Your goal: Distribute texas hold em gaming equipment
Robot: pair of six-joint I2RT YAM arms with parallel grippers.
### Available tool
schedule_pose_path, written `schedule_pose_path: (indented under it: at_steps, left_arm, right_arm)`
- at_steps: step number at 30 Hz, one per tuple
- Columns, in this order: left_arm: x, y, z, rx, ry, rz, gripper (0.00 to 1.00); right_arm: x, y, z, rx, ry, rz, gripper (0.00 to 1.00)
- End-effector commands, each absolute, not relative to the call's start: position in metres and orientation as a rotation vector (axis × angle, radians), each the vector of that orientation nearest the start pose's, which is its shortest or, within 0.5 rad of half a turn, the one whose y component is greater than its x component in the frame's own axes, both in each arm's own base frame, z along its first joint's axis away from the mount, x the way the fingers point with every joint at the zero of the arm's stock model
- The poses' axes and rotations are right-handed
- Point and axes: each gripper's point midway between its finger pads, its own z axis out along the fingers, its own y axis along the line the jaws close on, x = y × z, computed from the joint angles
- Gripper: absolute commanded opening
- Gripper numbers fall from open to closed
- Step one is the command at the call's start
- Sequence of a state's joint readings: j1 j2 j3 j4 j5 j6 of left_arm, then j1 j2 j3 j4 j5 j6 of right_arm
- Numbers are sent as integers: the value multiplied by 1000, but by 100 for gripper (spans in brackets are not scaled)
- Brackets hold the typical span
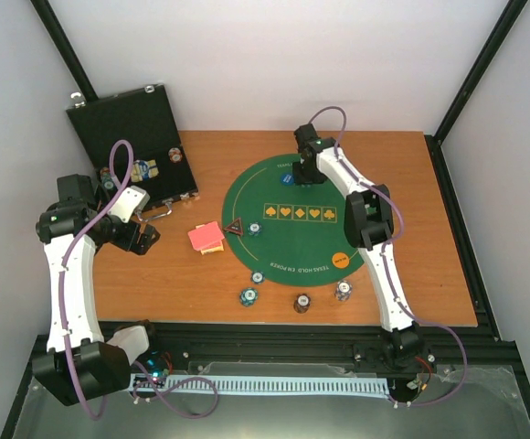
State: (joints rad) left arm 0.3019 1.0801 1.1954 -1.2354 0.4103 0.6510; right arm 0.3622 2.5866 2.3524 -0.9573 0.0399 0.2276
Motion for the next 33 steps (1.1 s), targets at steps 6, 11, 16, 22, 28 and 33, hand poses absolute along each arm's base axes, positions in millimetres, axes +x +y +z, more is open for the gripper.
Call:
schedule_pose_path:
  at_steps: [6, 11, 16, 22, 28, 33]
  left_arm:
    - [241, -1, 226, 571, 2486, -247, 100]
    - [240, -3, 229, 564, 2483, -261, 100]
    - [234, -5, 235, 551, 2467, -249, 100]
    - [228, -4, 231, 528, 2474, -228, 100]
    - [223, -4, 234, 546, 2463, -200, 100]
    - [221, -3, 231, 545, 2477, -197, 100]
  right_arm:
    - [557, 196, 51, -126, 2739, 96, 70]
    - [543, 191, 111, -94, 2685, 124, 73]
    - [487, 221, 152, -186, 2638, 135, 75]
    - [368, 298, 153, -434, 2600, 146, 79]
    - [242, 354, 130, -671, 2590, 204, 80]
    - [180, 375, 107, -776, 2613, 232, 80]
